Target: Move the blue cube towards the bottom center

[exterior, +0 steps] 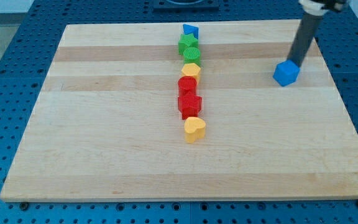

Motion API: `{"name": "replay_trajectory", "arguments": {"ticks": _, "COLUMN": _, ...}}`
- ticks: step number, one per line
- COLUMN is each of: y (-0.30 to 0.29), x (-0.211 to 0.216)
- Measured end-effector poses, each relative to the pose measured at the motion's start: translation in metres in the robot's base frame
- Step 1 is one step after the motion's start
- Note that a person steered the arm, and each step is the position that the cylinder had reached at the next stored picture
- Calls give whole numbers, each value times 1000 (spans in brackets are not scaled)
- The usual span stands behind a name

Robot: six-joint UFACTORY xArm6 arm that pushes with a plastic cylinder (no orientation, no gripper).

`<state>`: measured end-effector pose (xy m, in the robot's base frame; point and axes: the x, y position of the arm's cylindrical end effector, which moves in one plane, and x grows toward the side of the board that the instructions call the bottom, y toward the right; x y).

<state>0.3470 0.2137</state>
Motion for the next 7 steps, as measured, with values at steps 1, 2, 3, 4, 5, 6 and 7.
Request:
{"name": "replay_trajectory", "arguments": {"ticks": 1, "y": -14, "x": 9}}
{"name": "replay_trajectory", "arguments": {"ticks": 2, "y": -27, "x": 24}}
{"name": "replay_trajectory", "arguments": {"ticks": 3, "y": -36, "x": 43}}
{"name": "replay_trajectory", "arguments": {"ticks": 4, "y": -44, "x": 64}}
{"name": "replay_trajectory", "arguments": {"ticks": 5, "y": -50, "x": 83}}
{"name": "replay_trajectory", "arguments": {"ticks": 6, "y": -55, "x": 102}}
{"name": "replay_trajectory", "arguments": {"ticks": 7, "y": -59, "x": 124}}
